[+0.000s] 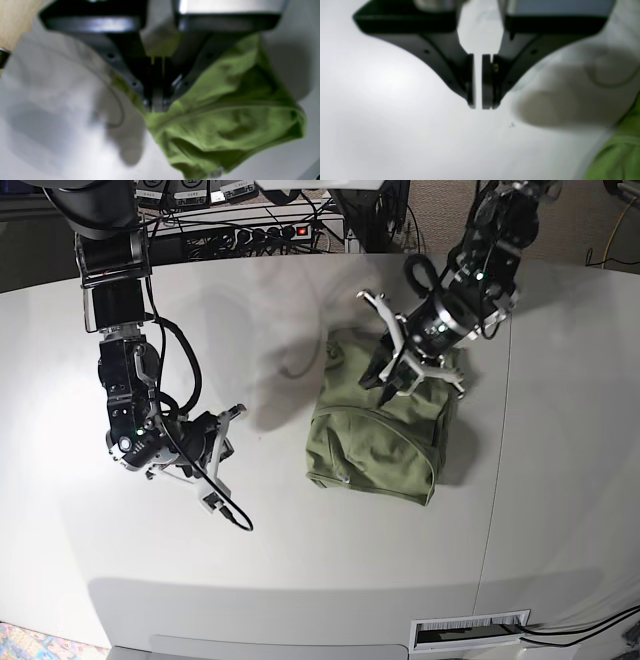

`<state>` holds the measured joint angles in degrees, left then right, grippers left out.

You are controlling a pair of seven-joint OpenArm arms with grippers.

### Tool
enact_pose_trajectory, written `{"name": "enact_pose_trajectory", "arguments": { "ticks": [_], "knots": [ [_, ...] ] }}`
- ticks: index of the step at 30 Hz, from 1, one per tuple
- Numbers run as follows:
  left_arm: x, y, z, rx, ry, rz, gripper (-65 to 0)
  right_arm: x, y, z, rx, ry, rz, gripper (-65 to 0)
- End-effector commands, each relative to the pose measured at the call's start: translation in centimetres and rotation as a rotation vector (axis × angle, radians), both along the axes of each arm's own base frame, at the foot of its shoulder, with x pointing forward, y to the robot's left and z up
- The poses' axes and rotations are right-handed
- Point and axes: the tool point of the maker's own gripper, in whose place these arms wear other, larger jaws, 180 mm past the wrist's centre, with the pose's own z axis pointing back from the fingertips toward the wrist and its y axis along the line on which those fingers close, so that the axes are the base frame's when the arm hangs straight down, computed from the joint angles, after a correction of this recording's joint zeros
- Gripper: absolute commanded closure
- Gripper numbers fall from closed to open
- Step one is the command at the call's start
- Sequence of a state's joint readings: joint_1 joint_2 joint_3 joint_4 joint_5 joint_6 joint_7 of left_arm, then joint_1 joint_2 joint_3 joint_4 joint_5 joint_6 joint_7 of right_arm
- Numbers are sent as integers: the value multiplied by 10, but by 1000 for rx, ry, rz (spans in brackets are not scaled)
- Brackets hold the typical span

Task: Fold the T-shirt properly
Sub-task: 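Drag the folded shirt with the left gripper and flatten it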

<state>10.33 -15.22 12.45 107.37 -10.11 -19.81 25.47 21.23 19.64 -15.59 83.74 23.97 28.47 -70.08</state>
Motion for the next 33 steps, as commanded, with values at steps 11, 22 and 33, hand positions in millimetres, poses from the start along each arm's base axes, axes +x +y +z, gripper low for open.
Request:
{"name": "enact_pose_trajectory", "arguments": {
  "ticks": [11, 22, 33],
  "knots": [
    [45, -7, -29, -17, 34, 19, 0, 6, -1, 10, 6, -37, 0, -45],
    [96, 45, -79, 212, 47, 150, 0, 6, 1, 15, -2, -47, 9, -45],
    [132, 96, -76, 350, -10, 195, 0, 2, -10, 15, 15, -48, -33, -45]
  ]
}}
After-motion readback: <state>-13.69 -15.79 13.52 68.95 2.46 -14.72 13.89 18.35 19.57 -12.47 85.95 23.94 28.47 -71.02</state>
